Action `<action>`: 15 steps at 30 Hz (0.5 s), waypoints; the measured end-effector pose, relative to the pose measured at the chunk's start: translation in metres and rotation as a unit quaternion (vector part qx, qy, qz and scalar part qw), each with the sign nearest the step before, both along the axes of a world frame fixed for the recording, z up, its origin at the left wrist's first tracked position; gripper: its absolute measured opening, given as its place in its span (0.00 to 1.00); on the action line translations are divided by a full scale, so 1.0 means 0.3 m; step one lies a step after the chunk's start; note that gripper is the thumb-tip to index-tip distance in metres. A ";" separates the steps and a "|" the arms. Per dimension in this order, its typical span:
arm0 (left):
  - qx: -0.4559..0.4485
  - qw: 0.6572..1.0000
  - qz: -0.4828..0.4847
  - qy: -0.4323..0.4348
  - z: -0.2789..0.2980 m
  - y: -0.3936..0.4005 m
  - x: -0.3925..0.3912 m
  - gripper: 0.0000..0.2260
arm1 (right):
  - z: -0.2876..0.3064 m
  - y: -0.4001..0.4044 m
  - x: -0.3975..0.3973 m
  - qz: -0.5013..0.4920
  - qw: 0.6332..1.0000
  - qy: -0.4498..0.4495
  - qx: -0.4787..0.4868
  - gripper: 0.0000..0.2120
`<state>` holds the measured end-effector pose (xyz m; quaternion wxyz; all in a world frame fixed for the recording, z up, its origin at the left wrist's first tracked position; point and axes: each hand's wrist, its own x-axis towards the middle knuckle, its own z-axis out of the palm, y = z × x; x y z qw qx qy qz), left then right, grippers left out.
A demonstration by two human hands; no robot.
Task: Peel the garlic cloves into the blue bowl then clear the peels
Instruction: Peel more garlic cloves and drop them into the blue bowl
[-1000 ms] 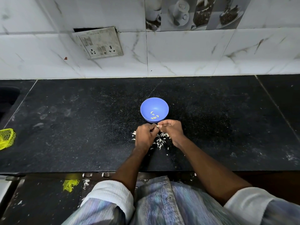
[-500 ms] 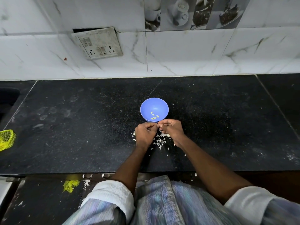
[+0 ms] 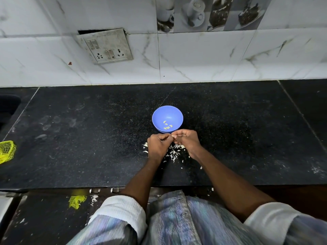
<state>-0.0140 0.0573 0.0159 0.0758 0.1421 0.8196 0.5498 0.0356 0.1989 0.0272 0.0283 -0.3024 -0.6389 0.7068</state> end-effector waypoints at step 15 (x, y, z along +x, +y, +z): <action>0.039 0.990 0.039 -0.132 -0.011 0.013 0.010 0.06 | -0.025 -0.003 0.011 0.013 0.999 0.009 -0.031 0.07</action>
